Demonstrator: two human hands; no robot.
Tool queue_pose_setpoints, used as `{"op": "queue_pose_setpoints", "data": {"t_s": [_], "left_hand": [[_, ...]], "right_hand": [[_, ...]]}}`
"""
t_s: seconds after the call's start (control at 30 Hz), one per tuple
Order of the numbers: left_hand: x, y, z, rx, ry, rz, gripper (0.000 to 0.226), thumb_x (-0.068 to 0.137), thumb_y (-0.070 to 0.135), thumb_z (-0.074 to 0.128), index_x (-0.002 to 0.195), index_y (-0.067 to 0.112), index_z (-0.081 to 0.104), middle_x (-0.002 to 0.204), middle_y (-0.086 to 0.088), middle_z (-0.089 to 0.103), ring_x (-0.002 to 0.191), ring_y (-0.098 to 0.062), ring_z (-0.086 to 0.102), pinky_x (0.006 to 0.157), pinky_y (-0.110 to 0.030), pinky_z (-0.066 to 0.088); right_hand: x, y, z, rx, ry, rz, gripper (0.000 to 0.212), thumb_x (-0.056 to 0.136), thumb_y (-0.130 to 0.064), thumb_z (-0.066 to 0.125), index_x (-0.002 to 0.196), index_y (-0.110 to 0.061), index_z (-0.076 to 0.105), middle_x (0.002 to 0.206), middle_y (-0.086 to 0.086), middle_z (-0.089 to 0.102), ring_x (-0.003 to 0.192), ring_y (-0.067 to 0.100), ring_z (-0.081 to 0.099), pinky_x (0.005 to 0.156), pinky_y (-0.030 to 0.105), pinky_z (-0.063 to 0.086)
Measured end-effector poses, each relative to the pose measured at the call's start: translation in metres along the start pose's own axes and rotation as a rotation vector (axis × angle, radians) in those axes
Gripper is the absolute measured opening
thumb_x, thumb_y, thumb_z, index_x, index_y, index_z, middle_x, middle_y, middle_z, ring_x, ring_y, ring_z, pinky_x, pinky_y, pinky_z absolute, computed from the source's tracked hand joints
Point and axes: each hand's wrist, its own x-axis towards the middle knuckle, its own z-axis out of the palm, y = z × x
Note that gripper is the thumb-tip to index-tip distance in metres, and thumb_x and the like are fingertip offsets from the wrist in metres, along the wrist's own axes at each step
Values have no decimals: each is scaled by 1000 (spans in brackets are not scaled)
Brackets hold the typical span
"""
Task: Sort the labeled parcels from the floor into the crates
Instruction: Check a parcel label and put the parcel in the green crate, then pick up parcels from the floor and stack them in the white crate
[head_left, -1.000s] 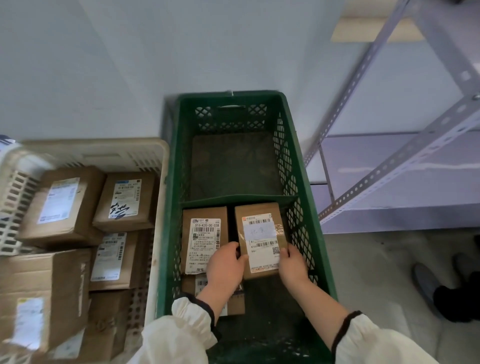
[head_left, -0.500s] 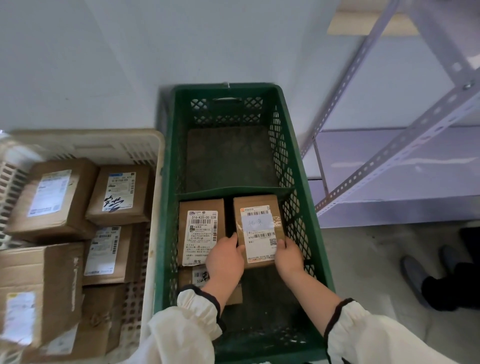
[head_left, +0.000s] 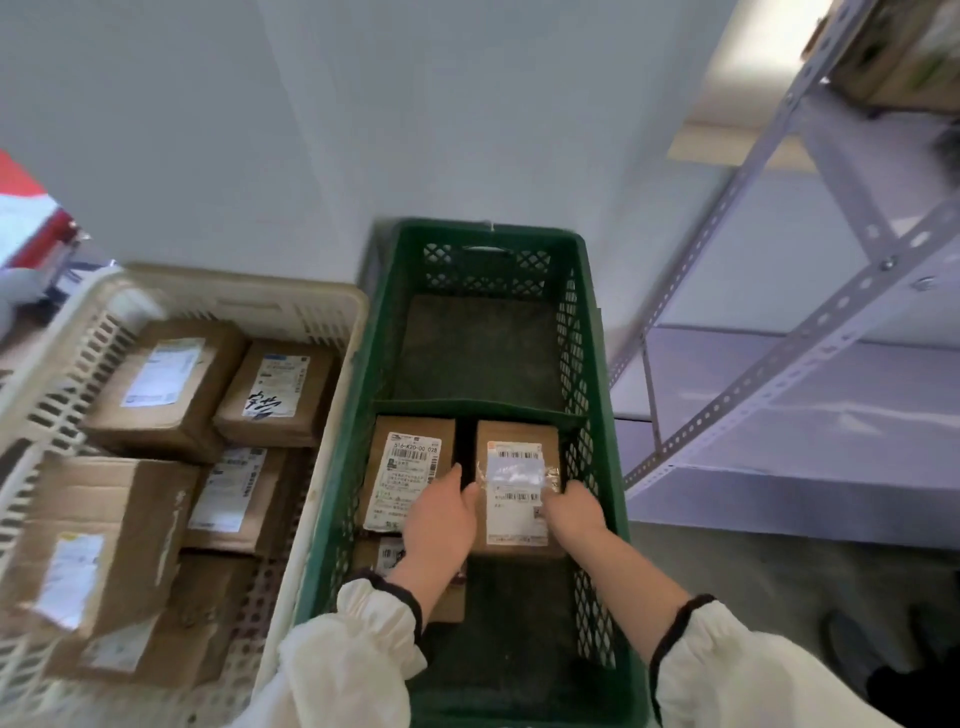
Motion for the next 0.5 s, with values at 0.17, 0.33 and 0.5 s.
{"op": "queue_pose_setpoints", "data": {"t_s": [0.17,0.33,0.5], "left_hand": [[-17,19,-53,-190,97,24,47,97,34,47,142,28,36,118,7,60,109,-9,55,95,-30,46],[-32,21,-106,-280,251,26,49,96,32,48,143,28,37,91,9,60,92,-11,58,87,-31,48],[-66,4,-153,-292,457,10,50,95,34,49,143,25,39,102,7,63,100,-12,58,86,-27,44]], "right_hand": [[-42,-54,-31,-115,-42,-423,36,97,-23,47,133,-20,47,118,0,61,77,2,55,62,13,46],[-89,-116,-35,-210,-89,-668,42,97,-27,48,138,-19,44,135,1,53,113,16,55,86,24,44],[-129,-149,-16,-216,-185,-832,36,97,-26,46,133,-19,50,130,-2,56,110,10,53,86,18,38]]}}
